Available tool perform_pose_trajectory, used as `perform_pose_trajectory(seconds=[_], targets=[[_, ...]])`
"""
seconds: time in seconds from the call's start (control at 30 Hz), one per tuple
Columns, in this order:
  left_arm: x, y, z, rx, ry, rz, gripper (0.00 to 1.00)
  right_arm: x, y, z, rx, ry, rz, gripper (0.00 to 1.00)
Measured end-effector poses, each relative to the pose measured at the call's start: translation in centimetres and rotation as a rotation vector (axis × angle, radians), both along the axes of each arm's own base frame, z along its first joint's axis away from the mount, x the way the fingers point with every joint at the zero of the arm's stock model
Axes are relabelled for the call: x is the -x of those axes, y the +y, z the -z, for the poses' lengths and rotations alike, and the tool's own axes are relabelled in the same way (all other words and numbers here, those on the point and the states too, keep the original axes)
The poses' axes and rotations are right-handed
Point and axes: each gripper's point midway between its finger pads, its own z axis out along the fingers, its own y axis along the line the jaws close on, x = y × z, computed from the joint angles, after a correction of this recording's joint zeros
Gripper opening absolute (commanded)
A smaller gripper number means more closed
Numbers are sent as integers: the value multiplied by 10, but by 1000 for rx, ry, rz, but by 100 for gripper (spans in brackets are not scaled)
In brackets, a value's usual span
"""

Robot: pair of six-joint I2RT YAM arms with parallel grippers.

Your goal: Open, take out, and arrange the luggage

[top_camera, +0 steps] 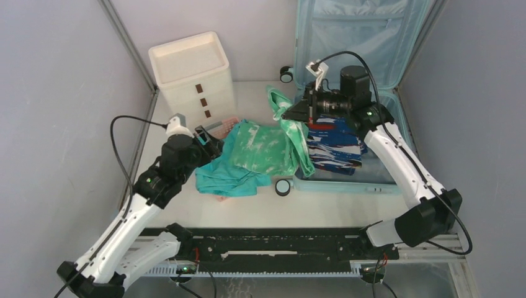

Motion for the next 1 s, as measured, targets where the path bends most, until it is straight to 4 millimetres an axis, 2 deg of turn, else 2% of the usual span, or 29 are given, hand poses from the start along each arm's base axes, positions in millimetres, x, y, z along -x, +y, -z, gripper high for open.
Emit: perform_pose_trajectory(seconds=[0.1,0.2,0.4,0.53,0.67,0.77,0.87,1.0], targets=[[4,23,-1,-38,-27,-56,72,-4,20,-8,-10,8,-9,0],[4,30,13,-39,-8,-69,73,-9,35,2,16,23,-18,0],[8,4,35,33,54,43,74,-4,48,48,166,30,-39,0],[9,-7,46,98,91,57,75,13,64,65,269,-64,-105,0],[-5,-12,69,88,168,38,75,27,81,90,355,-105,-178,0],[-16,-13,99,72,261,28,75,27,85,107,392,-95,-200,0],[-29,-11,112,82,295,36,75,23,82,114,406,-85,-191,0],[-40,-12,129,79,331,94,75,20,81,114,402,-88,-186,0]])
